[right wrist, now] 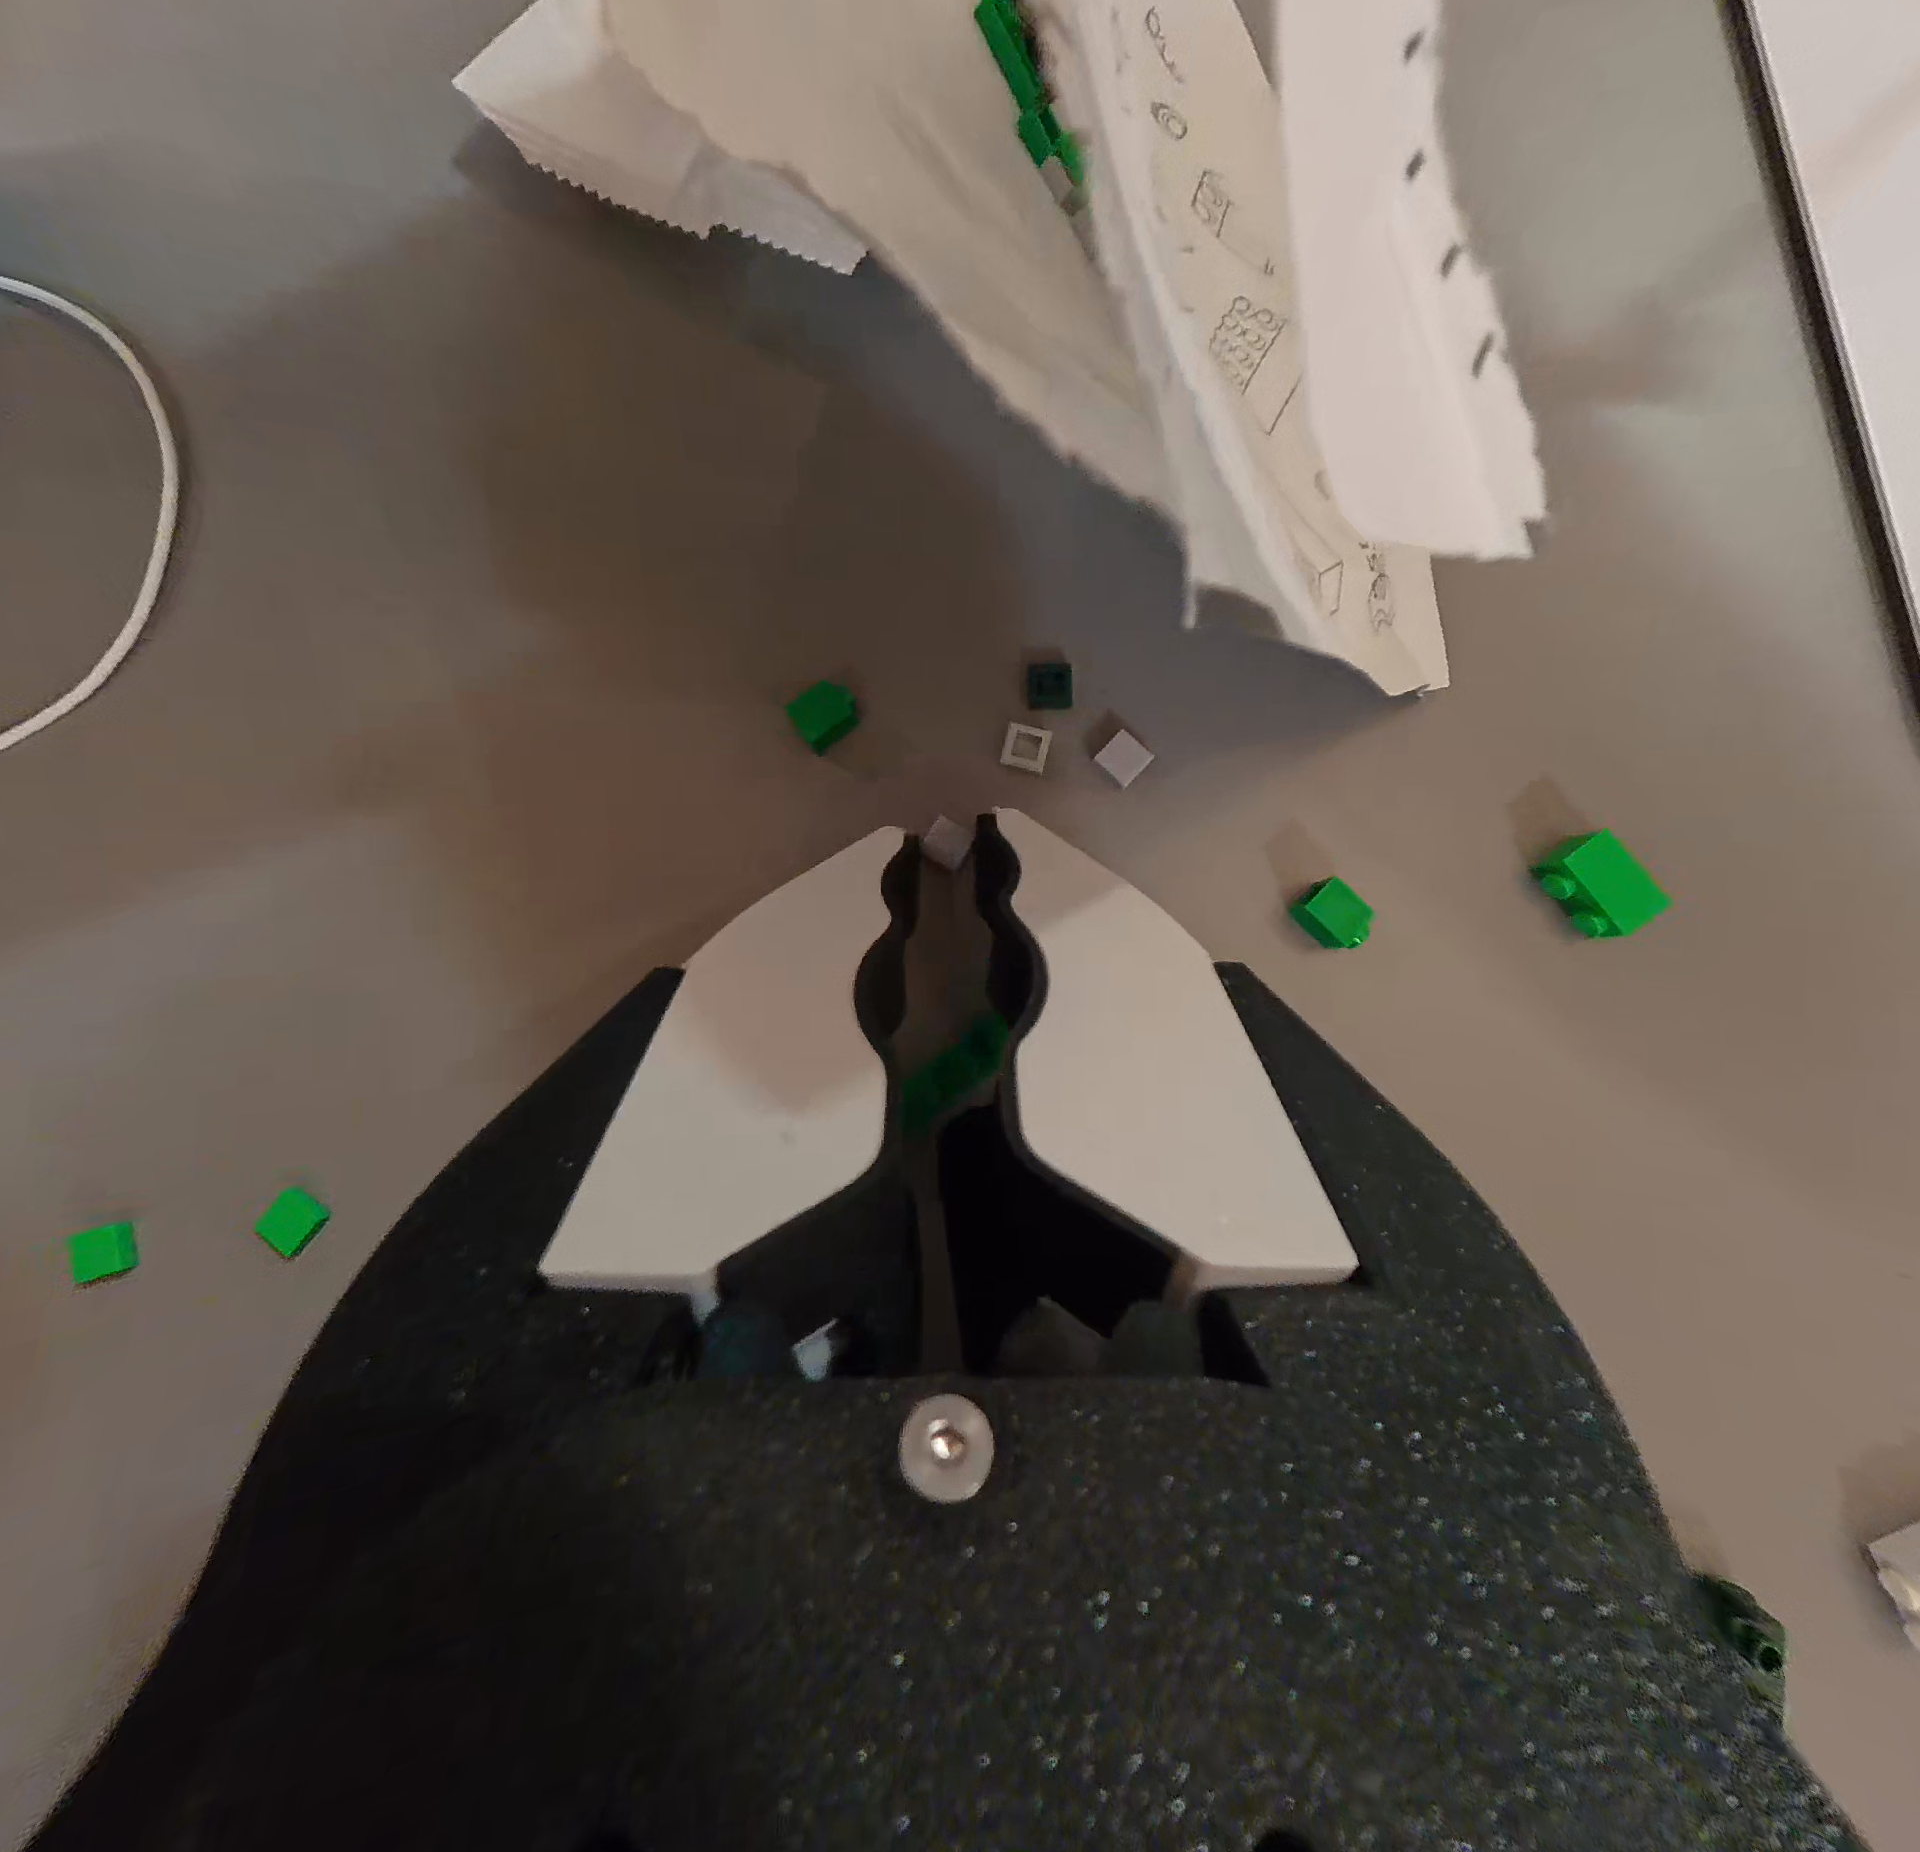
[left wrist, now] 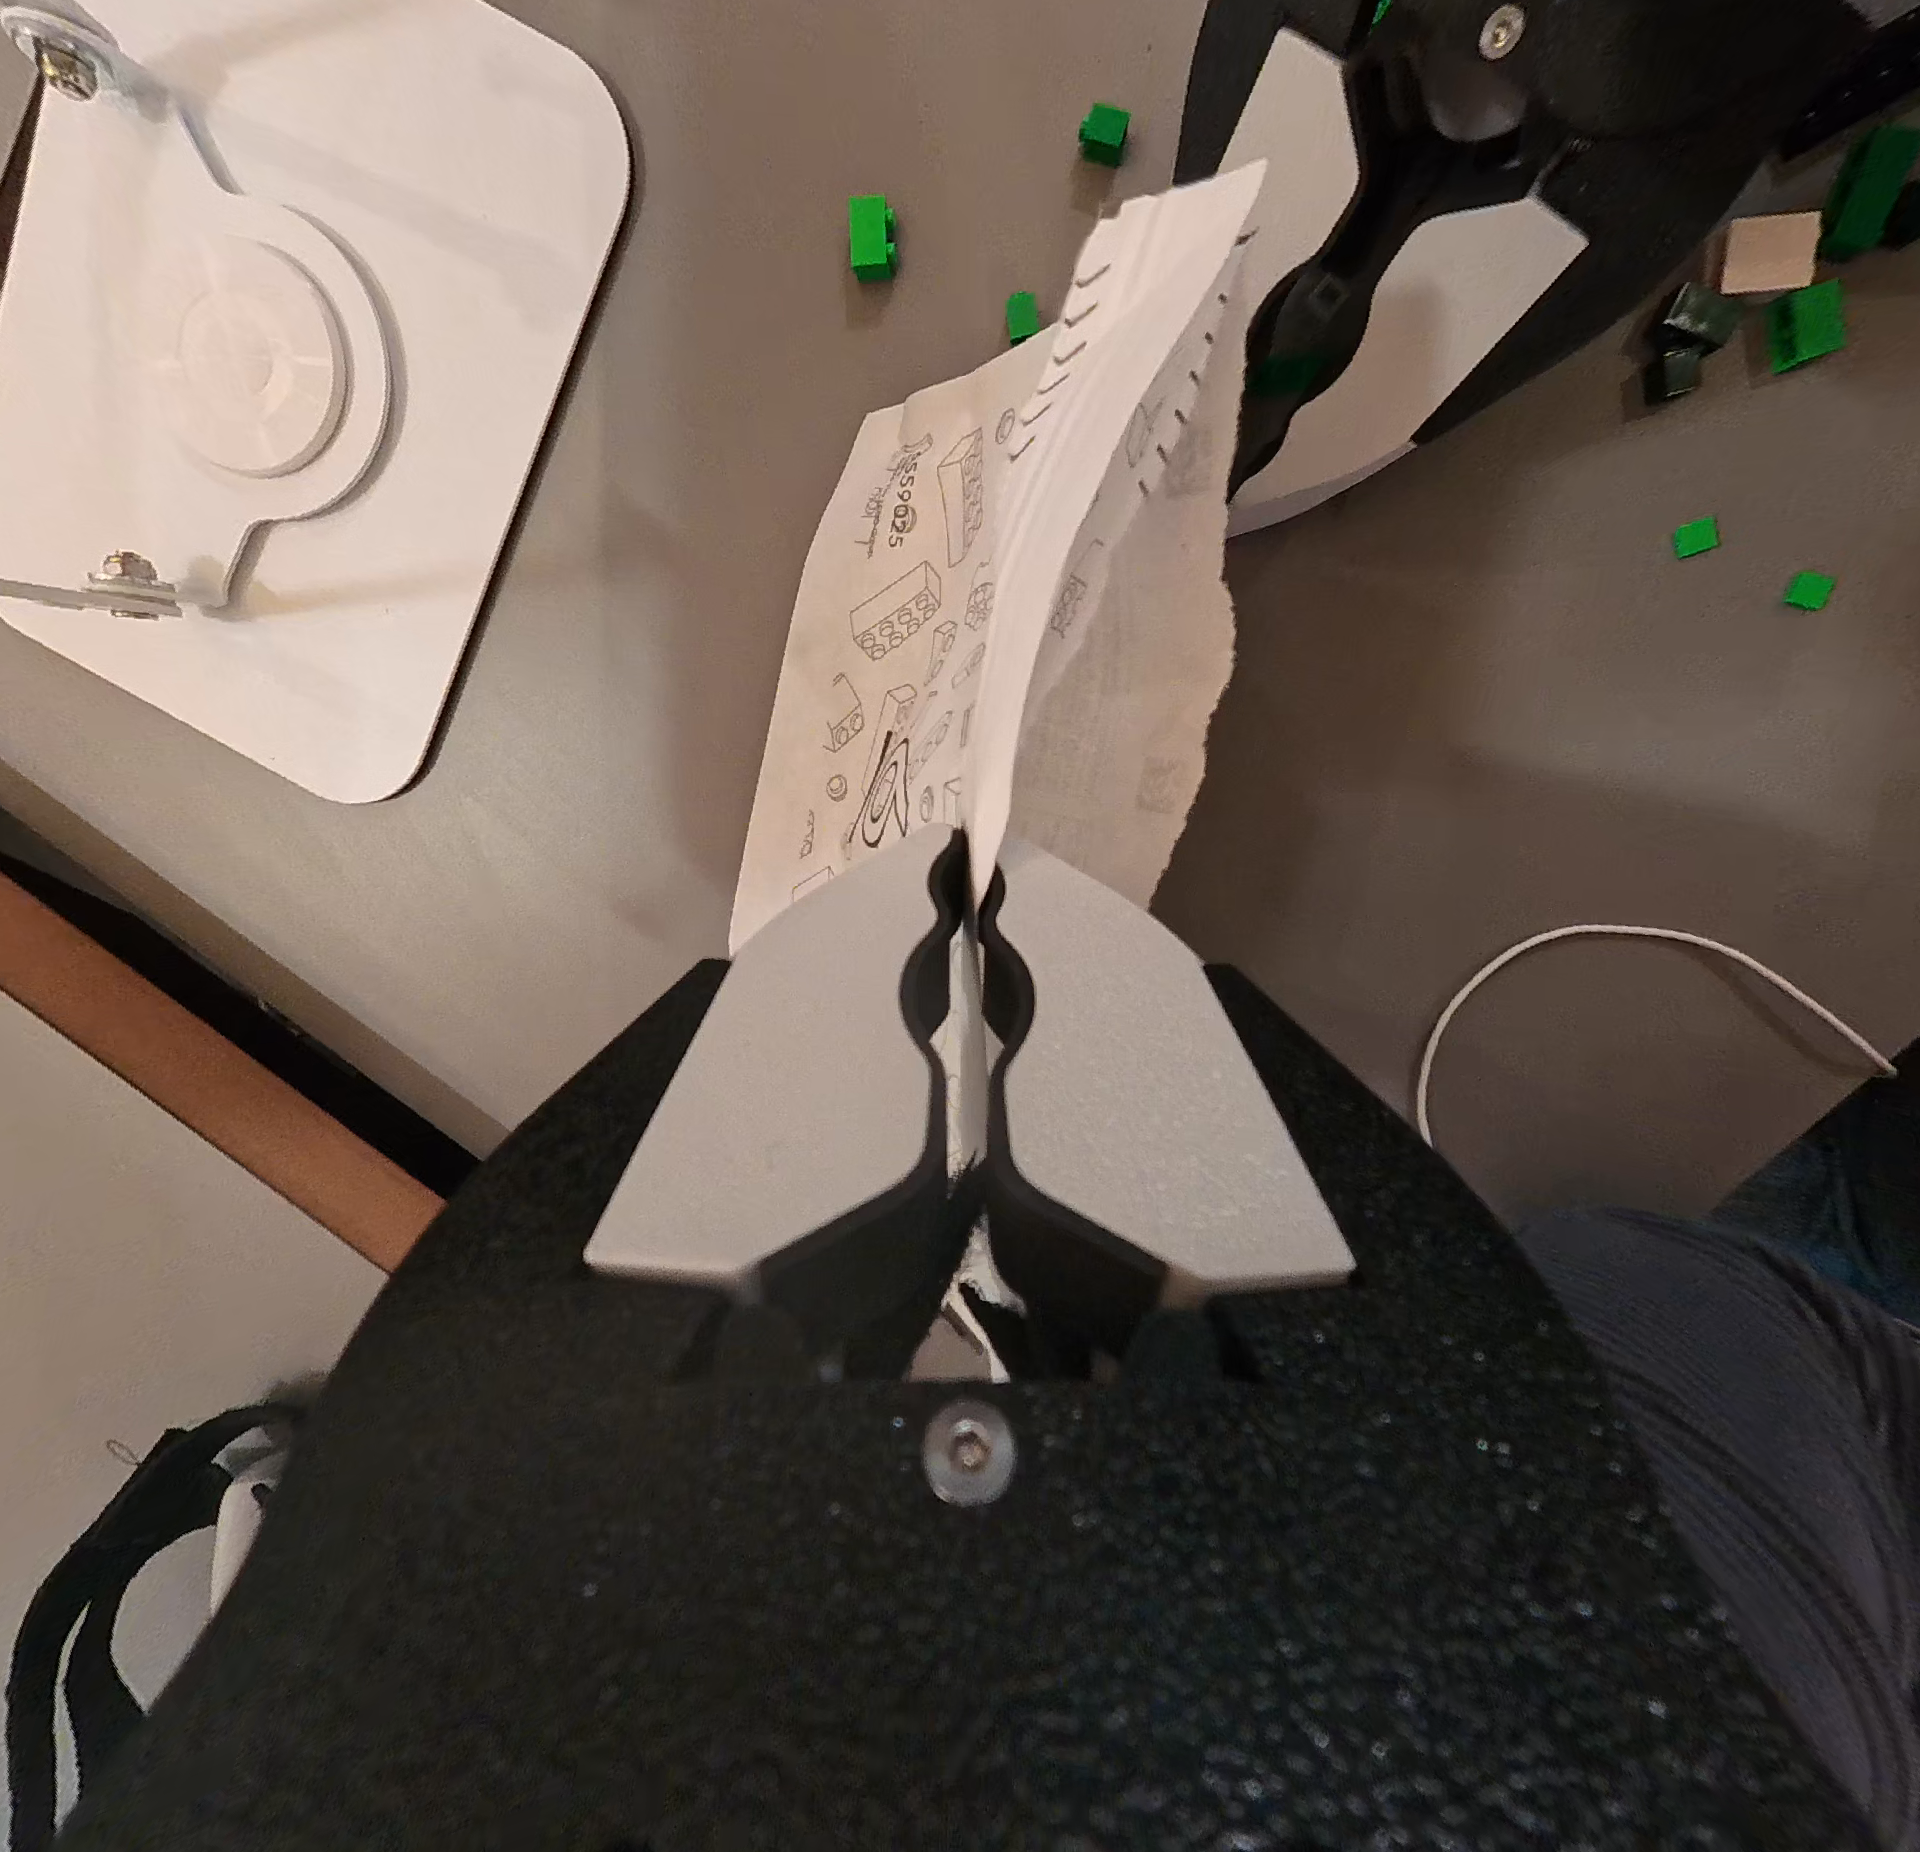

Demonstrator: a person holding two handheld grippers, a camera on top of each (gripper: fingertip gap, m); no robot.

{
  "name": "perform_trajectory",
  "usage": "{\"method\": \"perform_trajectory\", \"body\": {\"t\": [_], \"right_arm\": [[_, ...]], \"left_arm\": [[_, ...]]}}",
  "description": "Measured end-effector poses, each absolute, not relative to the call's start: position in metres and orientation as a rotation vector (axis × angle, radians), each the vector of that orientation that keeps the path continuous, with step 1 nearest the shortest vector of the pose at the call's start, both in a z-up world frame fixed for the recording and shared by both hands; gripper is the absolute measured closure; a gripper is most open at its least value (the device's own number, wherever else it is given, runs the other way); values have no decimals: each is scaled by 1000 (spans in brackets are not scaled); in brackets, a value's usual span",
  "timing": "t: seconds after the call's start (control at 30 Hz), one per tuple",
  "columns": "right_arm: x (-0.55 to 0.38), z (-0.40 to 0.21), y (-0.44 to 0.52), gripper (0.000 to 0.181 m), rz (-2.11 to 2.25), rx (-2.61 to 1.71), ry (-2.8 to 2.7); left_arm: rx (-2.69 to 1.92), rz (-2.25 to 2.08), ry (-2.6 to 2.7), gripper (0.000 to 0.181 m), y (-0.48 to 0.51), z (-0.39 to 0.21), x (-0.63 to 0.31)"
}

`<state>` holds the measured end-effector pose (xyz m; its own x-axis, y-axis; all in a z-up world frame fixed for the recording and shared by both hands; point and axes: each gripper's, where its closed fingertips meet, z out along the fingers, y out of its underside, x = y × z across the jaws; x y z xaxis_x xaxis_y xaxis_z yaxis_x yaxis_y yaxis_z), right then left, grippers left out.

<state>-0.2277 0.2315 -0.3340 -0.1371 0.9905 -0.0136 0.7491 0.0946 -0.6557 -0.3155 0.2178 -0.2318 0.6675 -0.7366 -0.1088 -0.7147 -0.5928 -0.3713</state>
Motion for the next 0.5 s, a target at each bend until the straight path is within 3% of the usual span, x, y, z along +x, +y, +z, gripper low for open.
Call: {"method": "perform_trajectory", "body": {"t": [0.13, 0.37, 0.5], "right_arm": [[-225, -322, 231, 171, 700, -1656, -1960], [-241, -215, 199, 171, 860, -1357, -1763], [-262, -199, 196, 171, 770, -1299, -1651]], "left_arm": [[-2499, -78, 1139, 181, 218, -232, -315], [-2496, -77, 1159, 181, 219, -232, -311], [-2485, -80, 1199, 181, 219, -233, -304]]}}
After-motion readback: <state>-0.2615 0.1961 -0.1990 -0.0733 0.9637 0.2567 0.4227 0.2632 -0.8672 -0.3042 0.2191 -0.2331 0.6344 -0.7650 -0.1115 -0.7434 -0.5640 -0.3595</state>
